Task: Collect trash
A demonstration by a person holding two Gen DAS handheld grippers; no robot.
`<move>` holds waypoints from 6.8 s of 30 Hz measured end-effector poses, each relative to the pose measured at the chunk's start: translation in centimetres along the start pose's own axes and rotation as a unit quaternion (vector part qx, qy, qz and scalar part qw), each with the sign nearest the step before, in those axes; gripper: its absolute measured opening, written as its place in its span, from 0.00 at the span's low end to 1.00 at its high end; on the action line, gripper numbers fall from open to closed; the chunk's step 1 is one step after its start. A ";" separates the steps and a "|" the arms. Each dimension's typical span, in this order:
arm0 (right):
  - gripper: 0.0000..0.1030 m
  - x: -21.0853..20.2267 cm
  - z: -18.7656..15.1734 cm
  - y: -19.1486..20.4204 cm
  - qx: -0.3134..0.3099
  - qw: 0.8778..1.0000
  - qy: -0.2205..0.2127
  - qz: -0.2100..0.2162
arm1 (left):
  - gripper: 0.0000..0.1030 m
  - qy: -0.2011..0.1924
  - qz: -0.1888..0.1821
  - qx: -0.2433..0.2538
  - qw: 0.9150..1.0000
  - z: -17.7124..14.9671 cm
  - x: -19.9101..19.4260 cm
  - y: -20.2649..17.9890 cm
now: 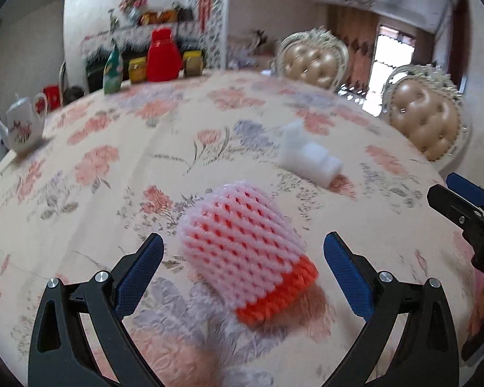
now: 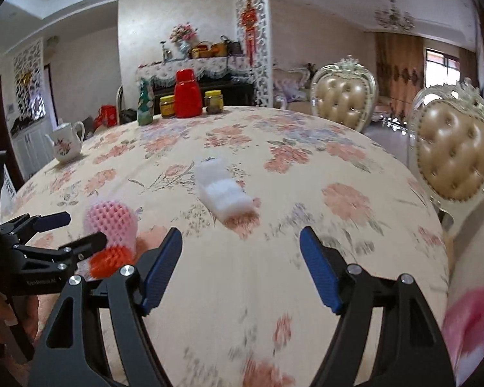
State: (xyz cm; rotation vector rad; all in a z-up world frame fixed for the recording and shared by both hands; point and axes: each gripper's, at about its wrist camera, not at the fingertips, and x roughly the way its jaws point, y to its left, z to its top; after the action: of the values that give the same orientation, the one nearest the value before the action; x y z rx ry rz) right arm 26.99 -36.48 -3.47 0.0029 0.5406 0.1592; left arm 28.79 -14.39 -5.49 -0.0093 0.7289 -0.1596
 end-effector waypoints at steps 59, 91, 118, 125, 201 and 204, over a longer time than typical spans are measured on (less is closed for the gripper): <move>0.57 -5.2 -2.5 -2.0 0.095 0.995 -0.009 -0.025 | 0.35 -0.106 -0.112 0.087 0.984 0.0 -6.4 -5.3; 0.57 -10.9 -8.1 -3.7 0.095 0.993 -0.029 -0.064 | 0.35 -0.117 -0.141 0.097 0.978 -5.7 -9.6 -9.6; 0.58 -18.9 -12.0 -14.1 0.162 0.963 -0.065 -0.207 | 0.35 -0.087 -0.299 0.192 0.930 -5.0 -8.1 -24.3; 0.58 -22.0 -13.8 -18.5 0.188 0.944 -0.072 -0.263 | 0.35 -0.078 -0.352 0.211 0.909 -4.3 -7.2 -30.2; 0.96 -29.5 -13.1 -8.5 0.206 0.902 -0.076 -0.371 | 0.93 -0.179 -0.360 0.250 0.881 -5.5 -15.3 -22.1; 0.96 -29.5 -12.9 -7.2 0.186 0.903 -0.074 -0.380 | 0.93 -0.171 -0.374 0.235 0.881 -5.3 -15.1 -21.5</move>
State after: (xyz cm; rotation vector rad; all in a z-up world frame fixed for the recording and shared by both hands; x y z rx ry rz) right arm -3.50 -48.59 0.26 0.1735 0.3812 -0.7082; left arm 11.17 -33.18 1.93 0.1443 0.2826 -1.0517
